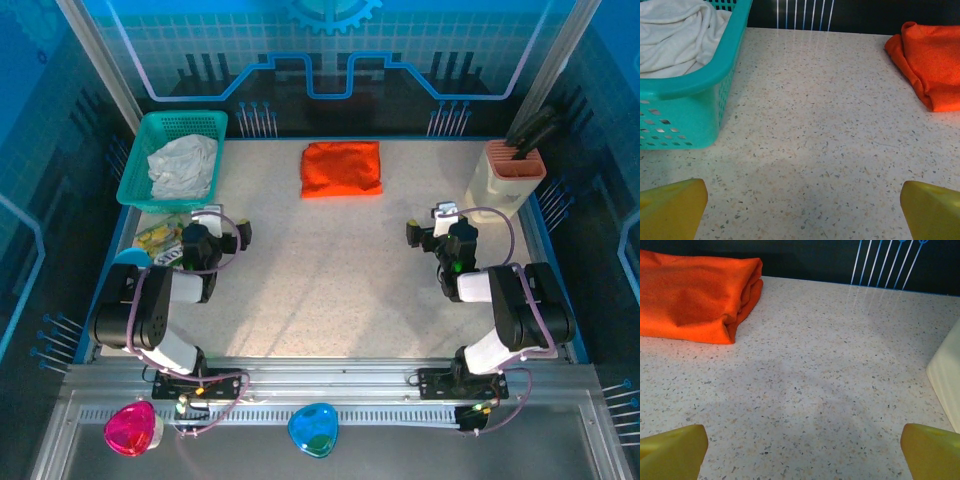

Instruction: Fold and stack the t-shirts

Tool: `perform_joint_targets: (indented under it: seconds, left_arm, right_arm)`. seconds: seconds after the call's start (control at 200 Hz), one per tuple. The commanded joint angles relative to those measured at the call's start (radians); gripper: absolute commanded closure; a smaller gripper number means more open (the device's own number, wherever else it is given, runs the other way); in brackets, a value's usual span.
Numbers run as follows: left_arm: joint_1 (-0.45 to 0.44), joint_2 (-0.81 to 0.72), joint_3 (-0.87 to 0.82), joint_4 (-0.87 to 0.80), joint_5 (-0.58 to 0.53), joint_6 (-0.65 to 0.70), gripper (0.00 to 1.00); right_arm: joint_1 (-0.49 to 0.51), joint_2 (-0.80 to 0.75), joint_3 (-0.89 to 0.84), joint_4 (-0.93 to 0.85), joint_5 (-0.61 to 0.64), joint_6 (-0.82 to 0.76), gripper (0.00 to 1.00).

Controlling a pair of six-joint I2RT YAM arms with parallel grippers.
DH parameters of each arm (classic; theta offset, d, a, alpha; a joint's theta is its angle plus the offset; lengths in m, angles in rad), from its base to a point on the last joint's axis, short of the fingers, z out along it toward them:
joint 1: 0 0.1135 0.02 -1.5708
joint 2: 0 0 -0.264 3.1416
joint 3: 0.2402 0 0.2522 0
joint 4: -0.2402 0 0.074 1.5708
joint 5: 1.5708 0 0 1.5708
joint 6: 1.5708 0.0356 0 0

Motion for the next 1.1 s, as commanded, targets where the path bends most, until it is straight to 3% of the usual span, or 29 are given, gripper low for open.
perform_joint_targets:
  seconds: [0.0, 1.096]
  left_arm:
    - [0.009, -0.004, 0.006, -0.002, 0.03, -0.012, 0.01]
    - [0.008, -0.004, 0.006, -0.003, 0.031, -0.012, 0.01]
  right_arm:
    - [0.005, -0.007, -0.002, 0.003, -0.004, 0.001, 0.0]
    - [0.008, -0.006, 0.006, -0.013, -0.015, -0.004, 0.0]
